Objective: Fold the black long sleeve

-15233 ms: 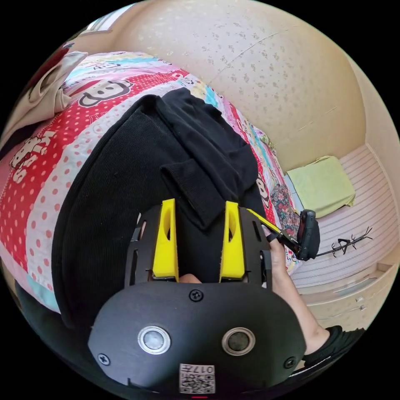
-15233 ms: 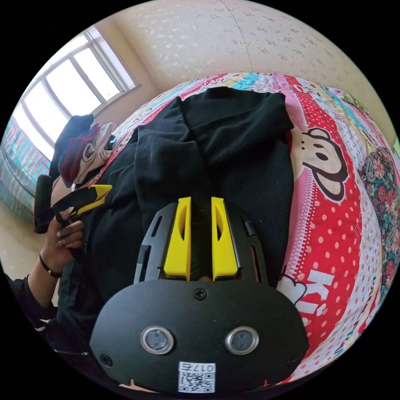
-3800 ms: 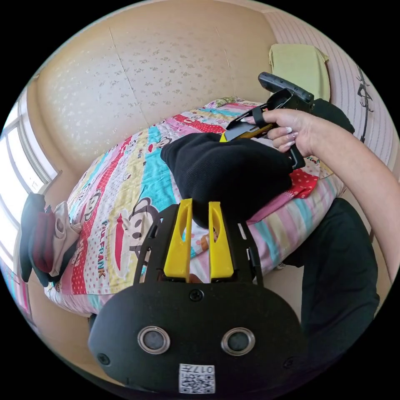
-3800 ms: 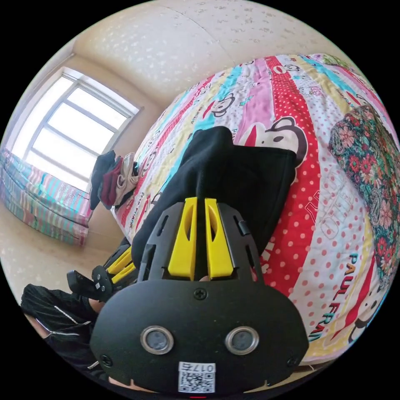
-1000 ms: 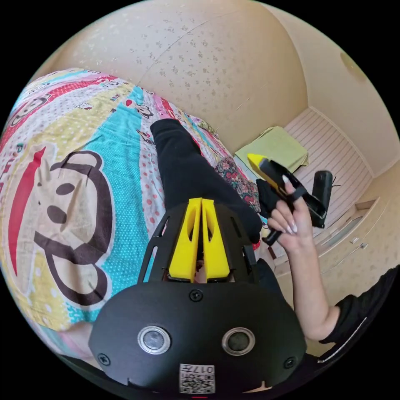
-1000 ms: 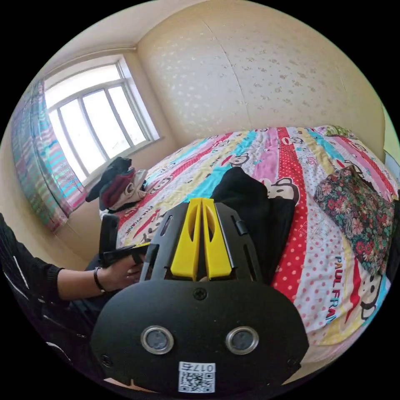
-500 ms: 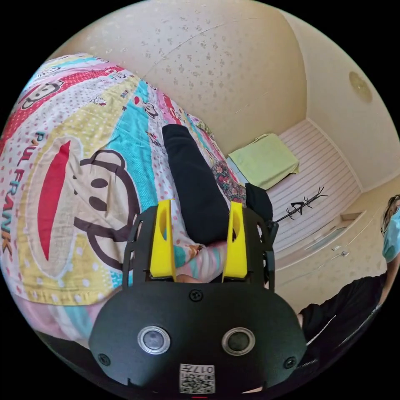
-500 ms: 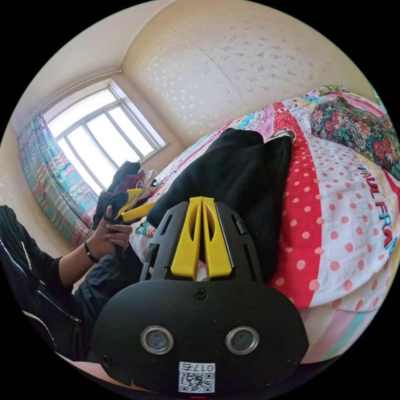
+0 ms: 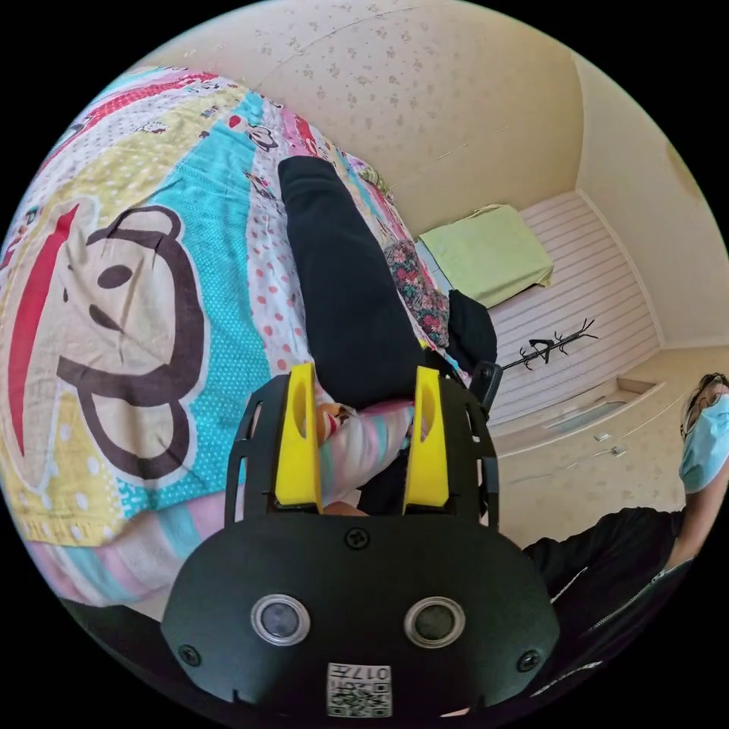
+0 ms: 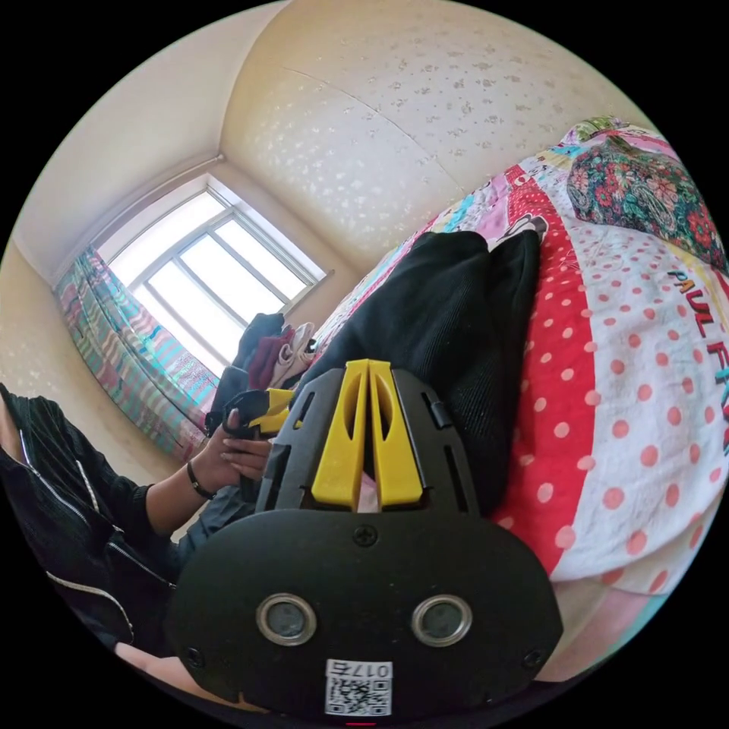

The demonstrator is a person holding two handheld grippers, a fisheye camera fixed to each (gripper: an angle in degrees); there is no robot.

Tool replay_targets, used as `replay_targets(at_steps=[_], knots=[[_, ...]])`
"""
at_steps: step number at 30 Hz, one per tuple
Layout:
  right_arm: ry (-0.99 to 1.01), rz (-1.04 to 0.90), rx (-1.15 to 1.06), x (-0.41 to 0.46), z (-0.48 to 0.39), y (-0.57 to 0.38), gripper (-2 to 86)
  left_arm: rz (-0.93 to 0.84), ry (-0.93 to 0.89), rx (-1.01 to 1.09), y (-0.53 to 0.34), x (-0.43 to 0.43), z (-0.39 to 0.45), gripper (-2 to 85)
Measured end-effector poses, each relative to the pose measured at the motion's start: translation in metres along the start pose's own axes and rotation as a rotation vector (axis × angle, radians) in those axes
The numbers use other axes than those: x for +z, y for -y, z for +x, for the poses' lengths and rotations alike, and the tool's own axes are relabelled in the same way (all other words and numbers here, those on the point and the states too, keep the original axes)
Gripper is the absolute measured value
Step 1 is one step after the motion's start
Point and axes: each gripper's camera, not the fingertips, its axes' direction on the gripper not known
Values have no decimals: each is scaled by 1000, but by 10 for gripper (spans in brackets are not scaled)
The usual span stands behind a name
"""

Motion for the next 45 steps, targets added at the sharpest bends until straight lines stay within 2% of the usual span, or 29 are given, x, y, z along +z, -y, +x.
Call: replay_targets(at_steps=[3,6,8,10,12,14,16,23,26,32,39,43,45], knots=[[16,57,-42,-12,-13,5,5,18,-66,-200,6,0,-10,165],[36,187,-72,-30,-31,7,11,-10,-33,-202,16,2,4,156],[57,343,-126,-49,-53,4,21,-27,3,-205,23,3,14,147],[25,396,-207,-60,-77,6,43,-39,36,-229,32,3,26,137],[-85,362,-320,-64,-108,13,117,-32,21,-255,38,2,31,132],[-250,253,-562,-56,-157,18,196,-26,-8,-263,43,3,34,125],[-337,174,-696,-42,-188,16,223,-34,-98,-268,49,8,40,113],[-772,152,-692,9,-244,32,261,-60,-89,-194,65,26,67,91],[-819,98,-743,23,-258,40,278,-46,-131,-208,67,29,68,86],[-902,106,-813,46,-282,54,297,-47,-124,-224,64,33,68,86],[-951,13,-872,71,-309,75,268,1,-124,-272,52,28,56,94],[-963,-43,-831,77,-319,93,165,8,-136,-270,50,27,56,99],[-966,-33,-849,77,-324,97,145,22,-149,-287,48,26,54,100]])
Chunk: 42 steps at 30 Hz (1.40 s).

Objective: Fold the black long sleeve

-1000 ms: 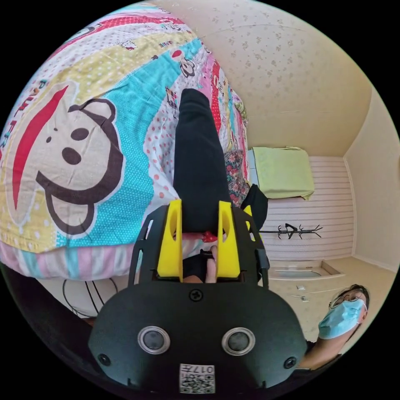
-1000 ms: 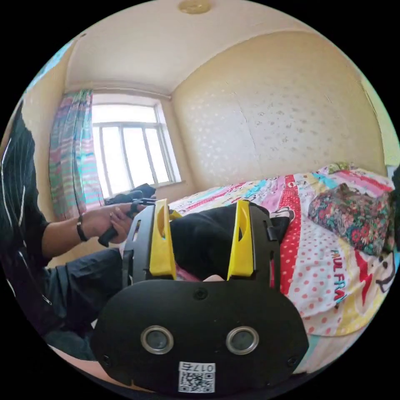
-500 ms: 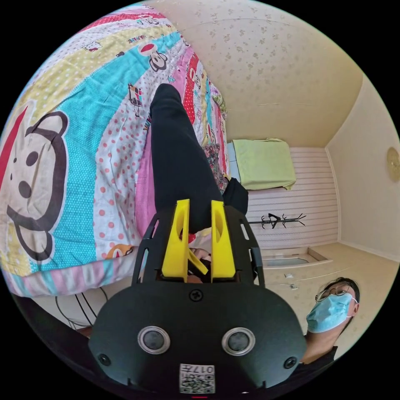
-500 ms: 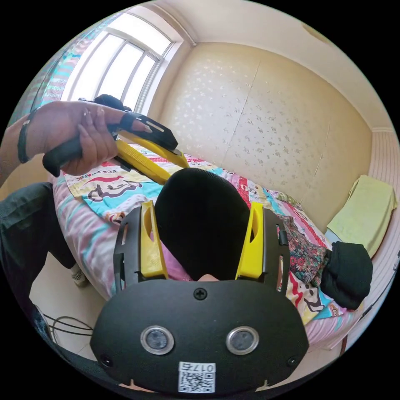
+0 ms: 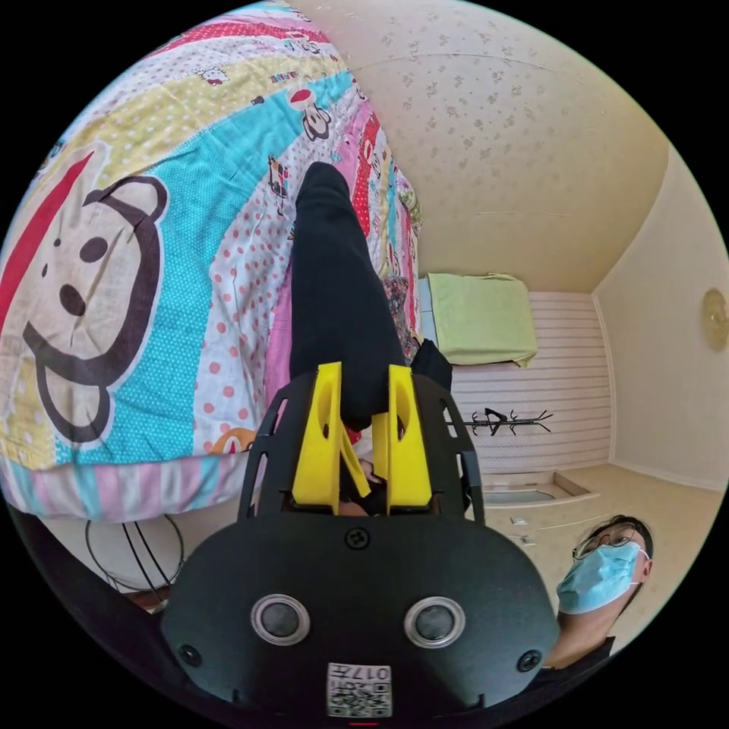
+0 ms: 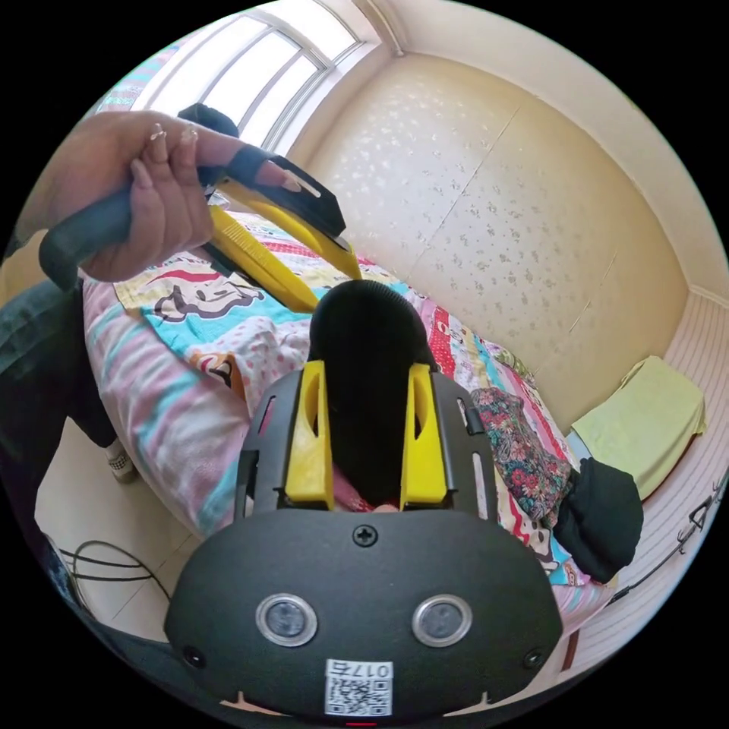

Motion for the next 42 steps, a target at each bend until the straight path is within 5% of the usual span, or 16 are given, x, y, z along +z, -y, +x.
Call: replay_targets(at_steps=[6,11,20,29,37,42], knots=[[-45,-5,-91,0,-7,24,123,238,-5,19,-13,-27,-1,178],[-62,-1,-105,-1,0,42,122,106,38,66,-1,3,7,251],[-85,-57,-161,9,20,59,149,-5,306,71,17,55,20,216],[-256,116,-75,-2,64,61,236,-7,68,1,38,28,-2,178],[-182,223,-51,-13,98,61,275,-16,-10,-11,60,13,-12,180],[-281,40,-129,23,101,68,303,-38,39,44,60,8,-14,180]])
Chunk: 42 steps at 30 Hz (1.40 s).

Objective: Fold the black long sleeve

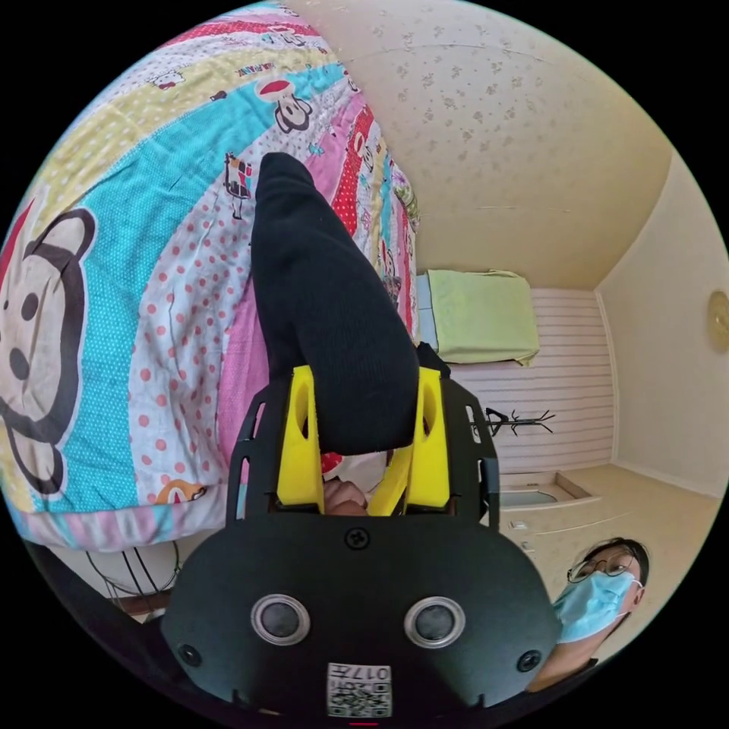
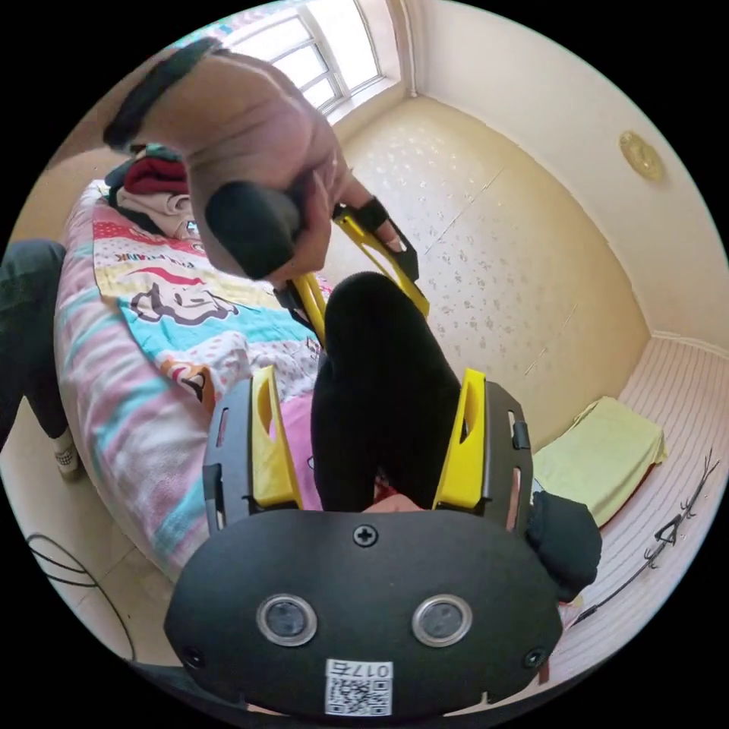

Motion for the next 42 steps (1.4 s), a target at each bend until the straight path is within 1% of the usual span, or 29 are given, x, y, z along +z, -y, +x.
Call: replay_targets(at_steps=[2,3,5,6,8,10,11,12,15,17,18,20,22,25,26,28,29,30,31,32,33,34,35,37,38,39,40,41,42], knots=[[-125,-144,-33,28,3,-2,306,9,-6,-6,-1,-5,-7,180],[-118,-171,-22,34,7,-3,305,13,-20,-18,0,-9,-14,180],[21,-223,73,49,33,-10,291,9,-32,-28,2,-15,-24,180],[61,-231,79,52,38,-12,285,-1,-27,-25,3,-18,-29,181],[184,-266,66,63,51,-18,211,-12,-21,-25,3,-22,-38,181],[216,-276,93,67,60,-19,157,-23,-31,-35,3,-27,-52,181],[216,-274,119,67,66,-19,130,-22,-40,-37,3,-29,-56,180],[216,-269,131,66,68,-19,123,-20,-52,-35,1,-33,-60,180],[202,-158,230,47,88,-23,96,-19,-85,13,-6,-52,-60,176],[215,-78,310,14,118,-21,91,-44,-140,39,-15,-66,-56,175],[202,-61,315,3,125,-18,90,-65,-190,59,-26,-78,-52,174],[122,18,308,-47,151,5,87,-83,-280,110,-48,-101,-41,173],[125,70,271,-82,167,30,87,-45,-345,221,-84,-148,-19,173],[212,154,181,-112,176,73,87,49,-333,389,-115,-215,-4,174],[255,186,137,-111,171,92,87,69,-337,389,-117,-228,-8,174],[300,218,69,-103,154,130,87,162,-320,362,-116,-285,-28,174],[310,259,25,-97,140,163,87,185,-322,345,-113,-302,-33,174],[308,286,5,-95,133,181,87,231,-329,329,-107,-338,-41,172],[294,353,-27,-95,119,220,87,277,-318,356,-101,-381,-40,171],[280,430,-45,-97,107,263,86,303,-302,385,-99,-405,-36,171],[276,469,-49,-99,101,286,86,362,-263,455,-97,-456,-25,170],[269,553,-51,-105,88,331,85,421,-229,519,-98,-506,-13,169],[272,627,-51,-110,73,375,85,455,-208,553,-101,-532,-6,169],[271,697,-94,-113,39,438,85,588,-94,637,-111,-626,6,170],[280,713,-114,-111,10,476,85,616,-61,640,-112,-646,4,171],[295,714,-114,-108,-7,493,86,653,5,637,-110,-680,-4,173],[317,706,-120,-100,-44,519,88,673,72,633,-105,-710,-20,174],[339,684,-139,-88,-85,538,89,677,100,626,-101,-723,-31,175],[352,670,-153,-82,-107,545,90,682,130,592,-92,-744,-62,177]])
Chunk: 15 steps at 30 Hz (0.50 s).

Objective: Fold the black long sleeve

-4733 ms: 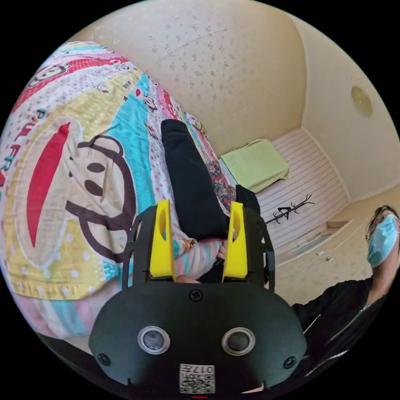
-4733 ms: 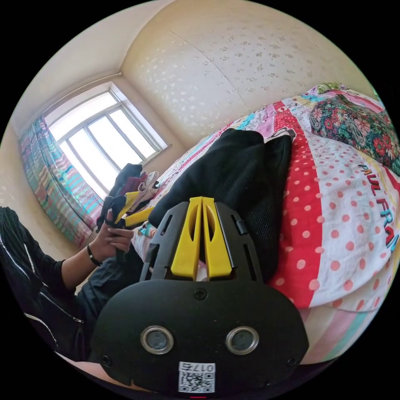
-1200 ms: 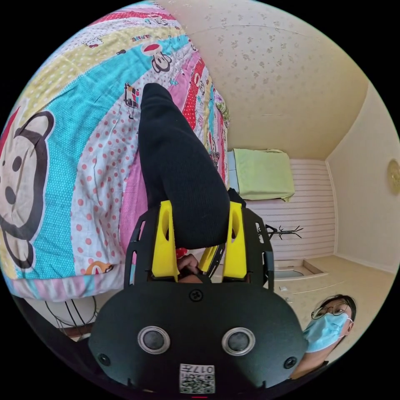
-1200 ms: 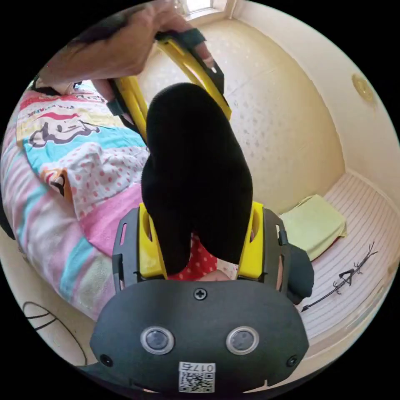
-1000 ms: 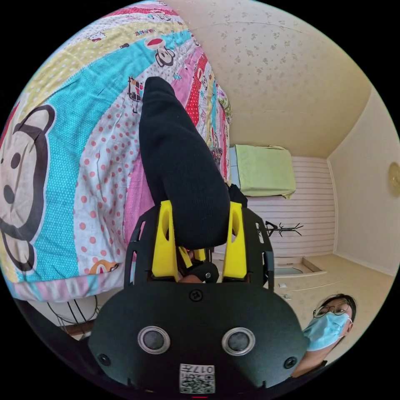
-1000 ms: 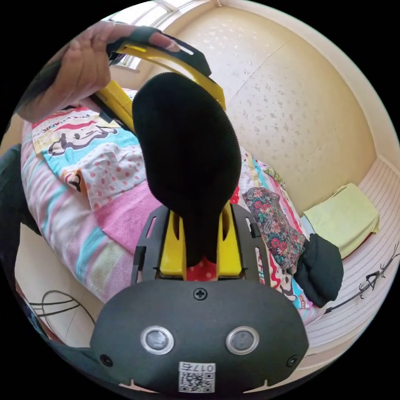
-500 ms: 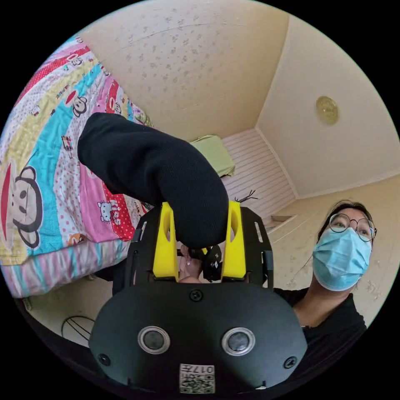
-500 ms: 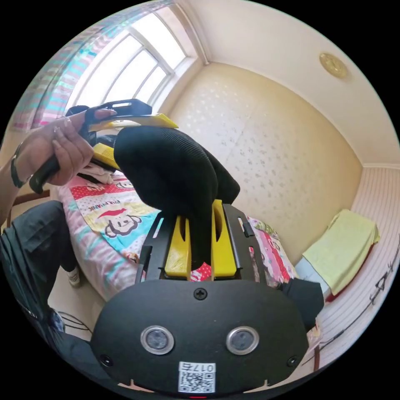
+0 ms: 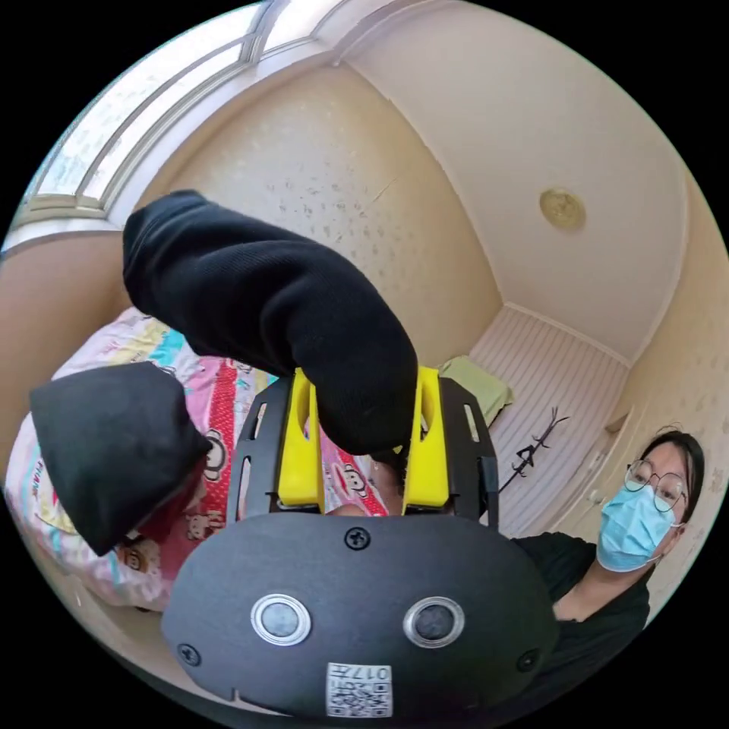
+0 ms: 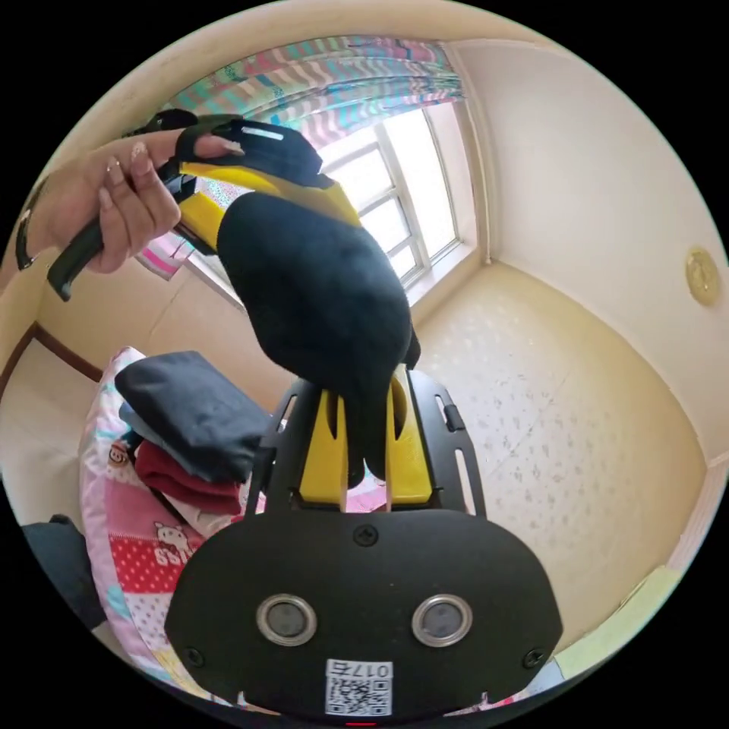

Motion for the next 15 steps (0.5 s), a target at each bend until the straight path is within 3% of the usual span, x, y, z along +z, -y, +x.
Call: replay_targets(at_steps=[5,7,9,11,13,15], knots=[[267,-403,-47,120,-151,-49,90,-202,47,-428,-80,-1,-185,180],[157,-371,-108,119,-184,-69,90,-179,-150,-598,-146,-4,-236,173],[124,-371,-157,118,-191,-72,90,-75,-212,-523,-176,-21,-229,155],[234,-400,-118,127,-174,-79,93,-27,-244,-448,-200,-35,-212,113],[335,-410,-95,133,-161,-91,99,124,-456,-384,-239,-44,-190,26],[379,-409,-104,133,-156,-104,108,236,-602,-387,-269,-38,-174,2]])
